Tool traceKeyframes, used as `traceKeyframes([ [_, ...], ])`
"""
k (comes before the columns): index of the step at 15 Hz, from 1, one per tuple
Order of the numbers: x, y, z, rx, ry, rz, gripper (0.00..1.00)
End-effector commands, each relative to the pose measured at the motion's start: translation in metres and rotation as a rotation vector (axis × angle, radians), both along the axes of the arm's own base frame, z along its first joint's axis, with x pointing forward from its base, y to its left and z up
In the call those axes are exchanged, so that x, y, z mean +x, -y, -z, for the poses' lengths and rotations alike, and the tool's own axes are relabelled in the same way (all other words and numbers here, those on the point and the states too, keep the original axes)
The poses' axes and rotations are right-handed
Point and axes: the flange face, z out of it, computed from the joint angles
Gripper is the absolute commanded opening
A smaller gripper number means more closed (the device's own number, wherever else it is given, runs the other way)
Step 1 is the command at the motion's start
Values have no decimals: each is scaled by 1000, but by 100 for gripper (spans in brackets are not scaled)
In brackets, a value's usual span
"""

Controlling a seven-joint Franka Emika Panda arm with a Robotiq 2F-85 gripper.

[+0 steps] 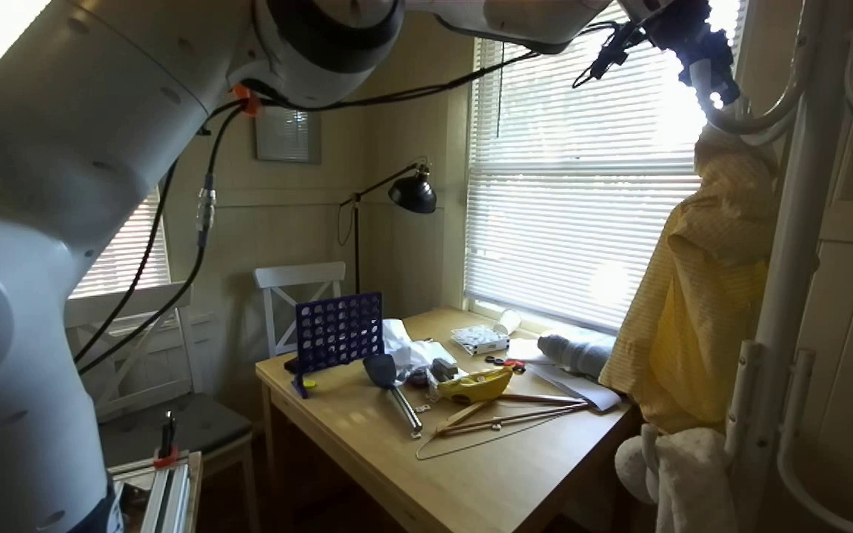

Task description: Put the towel on the coat rack

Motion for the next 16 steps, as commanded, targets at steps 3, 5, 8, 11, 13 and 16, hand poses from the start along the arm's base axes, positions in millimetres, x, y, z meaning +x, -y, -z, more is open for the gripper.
traceKeyframes([
  [3, -5, 11, -12, 50, 45, 252, 0],
  [5, -10, 15, -17, 55, 63, 319, 0],
  [8, -11, 11, -17, 19, 64, 344, 0],
  [11, -13, 7, -14, -13, 51, 387, 0],
  [13, -19, 8, -15, -33, 50, 465, 0],
  [16, -29, 5, -19, -60, 44, 551, 0],
])
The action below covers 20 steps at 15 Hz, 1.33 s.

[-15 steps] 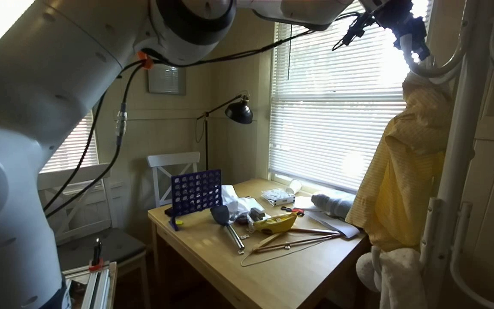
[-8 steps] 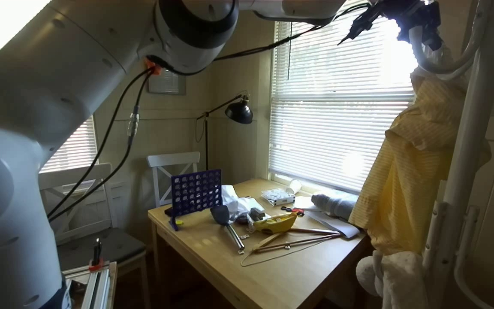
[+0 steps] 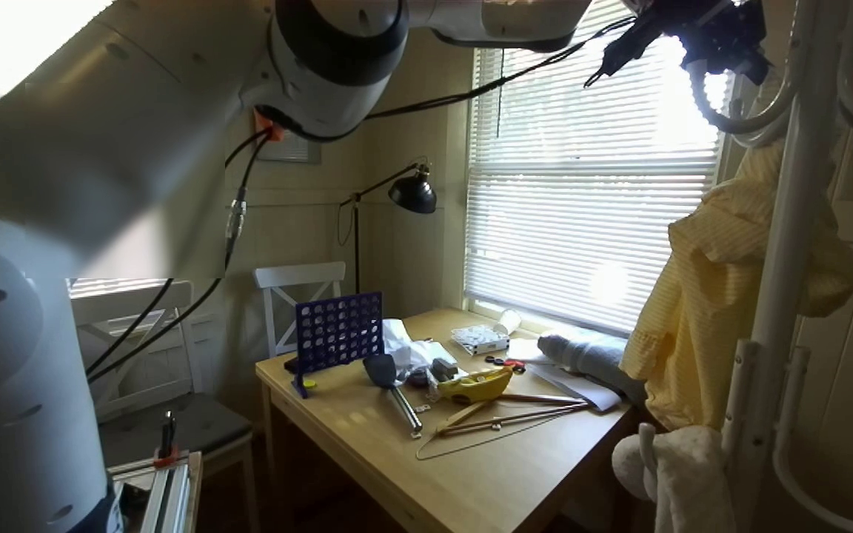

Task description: Put the towel on the coat rack

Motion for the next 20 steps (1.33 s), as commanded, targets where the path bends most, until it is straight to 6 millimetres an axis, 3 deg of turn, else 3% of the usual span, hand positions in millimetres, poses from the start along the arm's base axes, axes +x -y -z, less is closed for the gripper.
traceKeyframes([
  [1, -12, -13, -13, -58, 22, 87, 0],
  [6, -19, -73, -28, -137, 1, -119, 0],
  [8, -19, -97, -20, -140, -42, -208, 0],
  [11, -20, -118, -7, -155, -149, -317, 0],
  [14, -19, -120, 14, -137, -266, -378, 0],
  [20, -23, -103, 60, -80, -551, -425, 0],
])
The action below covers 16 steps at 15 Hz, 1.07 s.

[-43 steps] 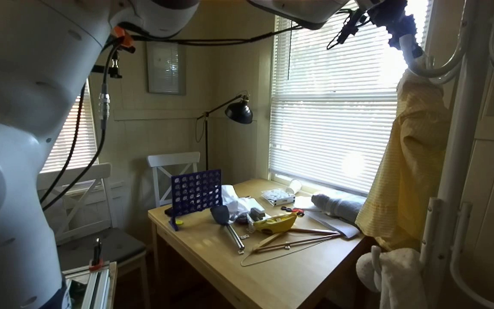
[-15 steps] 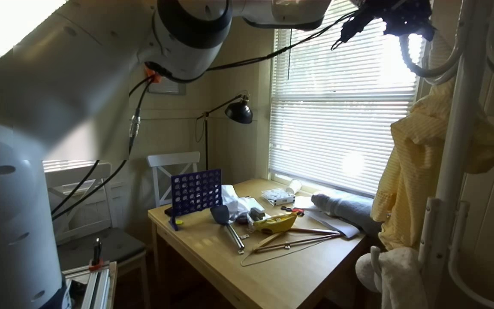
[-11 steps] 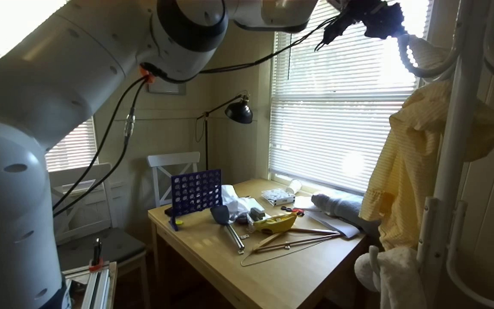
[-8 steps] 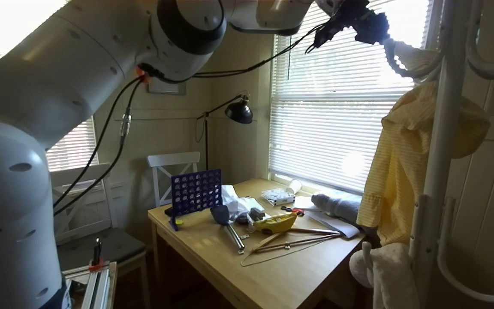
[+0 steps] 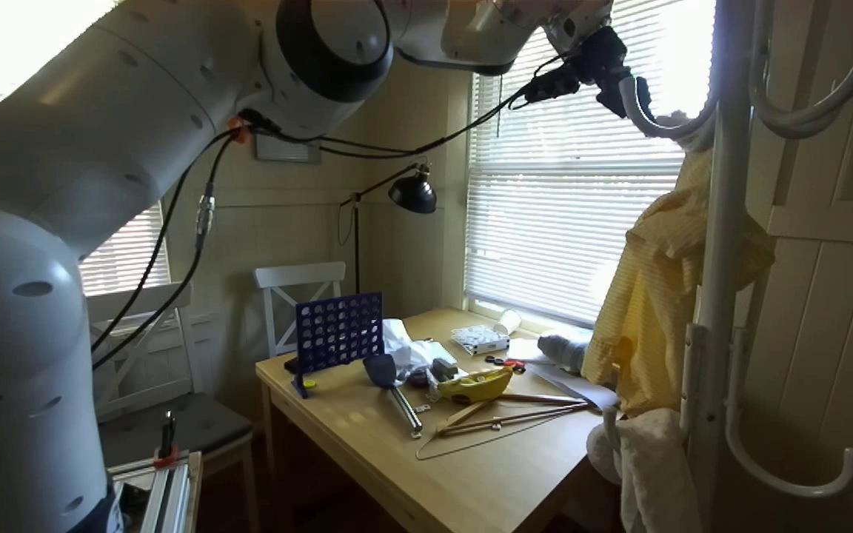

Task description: Put the towel on the coat rack

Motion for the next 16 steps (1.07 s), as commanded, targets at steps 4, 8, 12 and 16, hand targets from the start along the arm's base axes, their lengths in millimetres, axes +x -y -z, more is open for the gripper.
traceKeyframes([
  [4, 0, 11, 55, 37, -309, -127, 0],
  [8, 1, 19, 93, 61, -478, -189, 0],
  [12, -3, 45, 128, 118, -619, -157, 0],
  [16, -6, 74, 168, 196, -720, -67, 0],
])
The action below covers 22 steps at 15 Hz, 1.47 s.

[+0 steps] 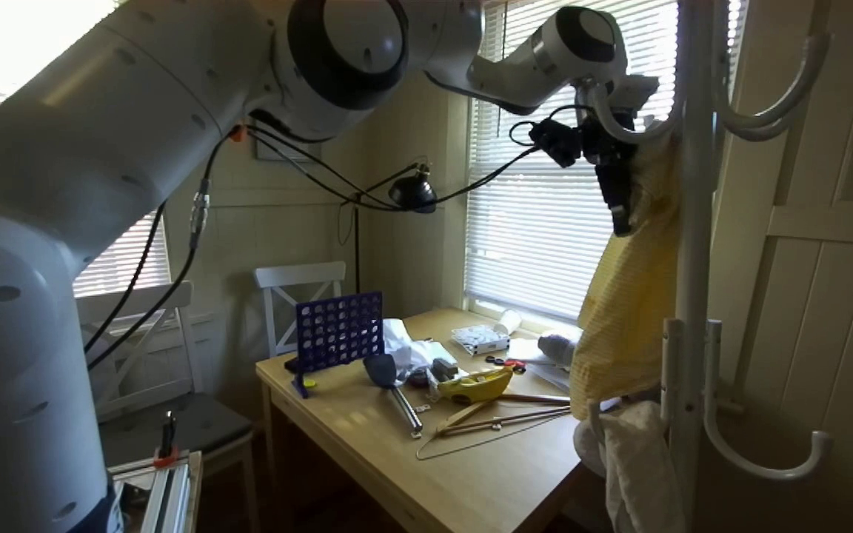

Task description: Put the towel on the coat rack

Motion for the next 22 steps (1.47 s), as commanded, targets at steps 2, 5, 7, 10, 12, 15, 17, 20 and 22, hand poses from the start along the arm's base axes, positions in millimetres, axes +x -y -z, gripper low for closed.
traceKeyframes([
  [2, -9, 31, 48, 85, -169, 122, 0],
  [5, -10, 39, 56, 108, -204, 152, 0],
  [7, -10, 42, 57, 116, -210, 185, 0],
  [10, -9, 40, 61, 129, -210, 224, 0],
  [12, -7, 34, 66, 147, -214, 223, 0],
  [15, -2, 18, 78, 185, -224, 182, 0],
  [17, 2, 8, 91, 216, -233, 163, 0],
  [20, 4, -3, 109, 249, -260, 148, 0],
  [22, 4, -3, 121, 271, -285, 168, 0],
])
